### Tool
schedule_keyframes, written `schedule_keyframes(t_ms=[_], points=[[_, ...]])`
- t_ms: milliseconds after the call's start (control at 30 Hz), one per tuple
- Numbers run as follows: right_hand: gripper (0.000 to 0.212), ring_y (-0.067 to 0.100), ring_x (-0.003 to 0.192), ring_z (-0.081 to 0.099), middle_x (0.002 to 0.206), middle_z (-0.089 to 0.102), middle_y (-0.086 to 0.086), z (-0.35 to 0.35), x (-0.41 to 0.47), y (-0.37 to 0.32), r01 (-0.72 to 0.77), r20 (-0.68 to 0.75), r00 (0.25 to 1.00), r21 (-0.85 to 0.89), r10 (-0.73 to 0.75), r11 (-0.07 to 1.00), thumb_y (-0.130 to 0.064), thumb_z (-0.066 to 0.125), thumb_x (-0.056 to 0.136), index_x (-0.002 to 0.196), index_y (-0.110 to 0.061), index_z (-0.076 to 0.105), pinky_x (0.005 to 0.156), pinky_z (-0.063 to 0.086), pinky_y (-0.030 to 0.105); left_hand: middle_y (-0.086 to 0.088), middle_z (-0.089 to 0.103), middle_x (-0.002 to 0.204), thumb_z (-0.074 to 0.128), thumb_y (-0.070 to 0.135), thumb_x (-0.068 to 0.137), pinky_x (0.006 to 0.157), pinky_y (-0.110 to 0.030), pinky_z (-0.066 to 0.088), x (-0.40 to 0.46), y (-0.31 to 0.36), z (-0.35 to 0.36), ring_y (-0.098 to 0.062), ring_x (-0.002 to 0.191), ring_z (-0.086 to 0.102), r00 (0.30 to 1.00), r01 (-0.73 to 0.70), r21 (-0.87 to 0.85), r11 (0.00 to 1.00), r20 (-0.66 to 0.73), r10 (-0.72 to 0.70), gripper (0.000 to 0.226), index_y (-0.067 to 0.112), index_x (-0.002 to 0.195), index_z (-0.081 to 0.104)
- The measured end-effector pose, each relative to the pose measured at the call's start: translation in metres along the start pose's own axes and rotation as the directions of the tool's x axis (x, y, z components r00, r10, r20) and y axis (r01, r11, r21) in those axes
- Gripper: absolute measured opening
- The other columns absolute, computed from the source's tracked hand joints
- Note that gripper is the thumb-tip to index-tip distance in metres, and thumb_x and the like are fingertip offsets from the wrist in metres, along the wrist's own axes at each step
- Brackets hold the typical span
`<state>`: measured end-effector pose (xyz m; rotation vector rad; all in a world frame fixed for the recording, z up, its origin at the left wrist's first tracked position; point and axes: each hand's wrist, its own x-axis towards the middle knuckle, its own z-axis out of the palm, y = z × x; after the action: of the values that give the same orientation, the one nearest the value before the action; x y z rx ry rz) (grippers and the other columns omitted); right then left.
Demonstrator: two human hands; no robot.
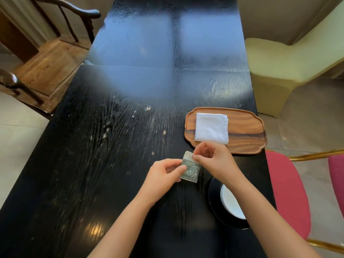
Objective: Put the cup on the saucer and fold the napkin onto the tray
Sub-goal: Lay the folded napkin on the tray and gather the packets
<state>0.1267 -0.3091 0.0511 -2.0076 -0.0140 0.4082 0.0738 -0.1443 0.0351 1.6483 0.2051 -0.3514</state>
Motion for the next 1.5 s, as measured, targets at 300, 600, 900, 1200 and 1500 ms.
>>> schedule_keyframes(t_ms=[300,600,900,1200,1500], points=[[0.027,0.014,0.091,0.067,0.099,0.071,0.000,-0.037,-0.012,0.013,-0.192,-0.058,0.969,0.428,0.239,0.883,-0.020,0.068,0.081,0.108,-0.019,0.064,0.076,0.055,0.029,0.007,0.076,0.084,0.060,0.011,0.089,0.062,-0.016,0.052,0.031,0.025,0.039,-0.008,0.082,0.070,0.995,0.019,-0.182,0.983,-0.088,-0.036,0.020,0.026,0.086,0.073],[0.008,0.009,0.066,0.061,0.076,0.069,-0.002,-0.089,0.005,0.042,-0.177,-0.239,0.924,0.422,0.298,0.889,-0.010,0.067,0.082,0.082,-0.017,0.069,0.058,0.048,0.021,0.008,0.074,0.083,0.063,0.012,0.086,0.072,-0.024,0.056,0.086,0.043,0.105,-0.005,0.080,0.068,0.992,-0.061,0.031,0.998,-0.108,0.064,0.017,0.023,0.091,0.075],[0.018,0.013,0.054,0.054,0.065,0.060,0.003,-0.138,0.067,0.100,-0.334,-0.280,0.847,0.384,0.453,0.861,-0.002,0.066,0.081,0.070,-0.015,0.060,0.045,0.048,0.018,-0.004,0.057,0.128,0.050,0.005,0.089,0.094,-0.021,0.040,0.116,0.029,0.174,-0.015,0.117,0.051,0.912,-0.371,0.572,0.732,0.079,0.401,0.041,0.013,0.130,0.051],[0.015,0.025,0.079,0.067,0.075,0.070,0.006,-0.145,0.098,0.118,-0.430,-0.340,0.864,-0.120,0.371,0.895,-0.014,0.065,0.075,0.063,-0.022,0.063,0.075,0.056,0.038,-0.008,-0.006,0.159,0.038,0.019,0.096,0.114,-0.047,0.017,0.136,0.002,0.205,-0.020,0.145,-0.004,0.948,-0.317,0.931,0.179,0.317,0.033,0.068,0.007,0.147,-0.005],[0.004,0.023,0.090,0.062,0.091,0.070,0.005,-0.145,0.098,0.118,-0.406,-0.382,0.874,-0.232,0.301,0.884,-0.021,0.065,0.078,0.077,-0.021,0.068,0.072,0.049,0.030,-0.007,-0.007,0.159,0.035,0.022,0.096,0.113,-0.047,0.016,0.139,0.003,0.204,-0.019,0.145,-0.004,0.951,-0.310,0.944,0.115,0.309,0.020,0.067,0.009,0.147,-0.006]])
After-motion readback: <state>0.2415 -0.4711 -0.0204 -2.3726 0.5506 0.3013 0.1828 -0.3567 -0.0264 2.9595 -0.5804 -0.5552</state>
